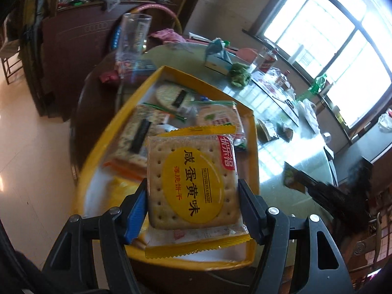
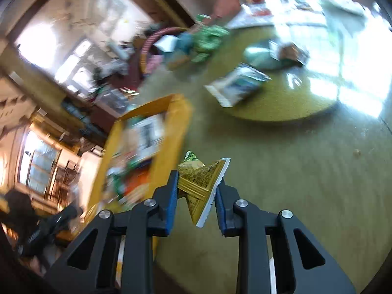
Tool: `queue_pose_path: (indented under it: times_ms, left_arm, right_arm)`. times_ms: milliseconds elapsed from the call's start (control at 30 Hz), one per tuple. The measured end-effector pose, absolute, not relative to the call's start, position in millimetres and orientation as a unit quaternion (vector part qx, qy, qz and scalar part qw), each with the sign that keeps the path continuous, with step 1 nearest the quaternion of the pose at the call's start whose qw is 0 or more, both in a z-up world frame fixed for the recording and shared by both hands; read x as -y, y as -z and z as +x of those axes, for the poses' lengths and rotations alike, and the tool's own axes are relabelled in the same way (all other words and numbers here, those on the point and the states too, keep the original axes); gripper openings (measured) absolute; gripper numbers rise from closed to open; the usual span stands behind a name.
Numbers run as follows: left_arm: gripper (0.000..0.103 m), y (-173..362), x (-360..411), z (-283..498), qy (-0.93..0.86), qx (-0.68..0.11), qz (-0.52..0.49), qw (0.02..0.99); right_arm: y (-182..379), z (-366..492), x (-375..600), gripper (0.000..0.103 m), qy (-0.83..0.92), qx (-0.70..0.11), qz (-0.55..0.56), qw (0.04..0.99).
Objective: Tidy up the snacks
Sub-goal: 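Carry the yellow cracker pack and triangular bag over the tray, then open both tools to drop the cracker pack and triangular bag into the tray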
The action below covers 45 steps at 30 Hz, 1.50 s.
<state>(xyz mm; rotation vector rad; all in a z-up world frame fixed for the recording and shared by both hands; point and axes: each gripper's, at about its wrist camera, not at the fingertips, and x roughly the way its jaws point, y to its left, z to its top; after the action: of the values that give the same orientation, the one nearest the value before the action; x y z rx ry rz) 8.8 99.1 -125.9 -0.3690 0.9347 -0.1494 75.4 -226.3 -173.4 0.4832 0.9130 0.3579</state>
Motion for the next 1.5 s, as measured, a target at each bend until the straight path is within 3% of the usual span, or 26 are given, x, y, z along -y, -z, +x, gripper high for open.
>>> queue_pose_path:
  times_ms: [167,367,1100,1200,1367,1500]
  left_arm:
    - [0.068,122.7,-115.8,-3.8,0.056,-0.441,-0.181,0.877]
    - [0.068,123.0,-126.8,-11.4,0.051,-0.436,-0.193,0.878]
    - [0.068,153.4,-117.5,25.5,0.046,-0.476,-0.169,0.862]
    - [0.069,161.2,-112.8,28.8,0.044,-0.490,-0.148,0.858]
    - [0.072,157.9,-109.5,27.0,0.026,-0.483,-0.130,0.865]
    - [0.078,135.5,-100.0,17.7,0.003,-0.433,-0.092,0.897]
  right_arm:
    - [142.5,36.2,171.8,0.029,-0.238,-0.403,0.158,0.869]
    - [145.5,21.7,113.0,0.029,-0.284,-0.412,0.084,0.862]
    - [175.2,110.6,53.5,0.030,-0.254,-0.452,0.043,0.854]
    - [180.2,115.0,51.3,0.034,-0.256,-0.457,0.043,0.851]
    - [165.5,104.9,69.0,0.067,-0.251,-0.428,0.056,0.866]
    - [147.7,90.5,96.0,0.071,-0.244,-0.403,0.073,0.879]
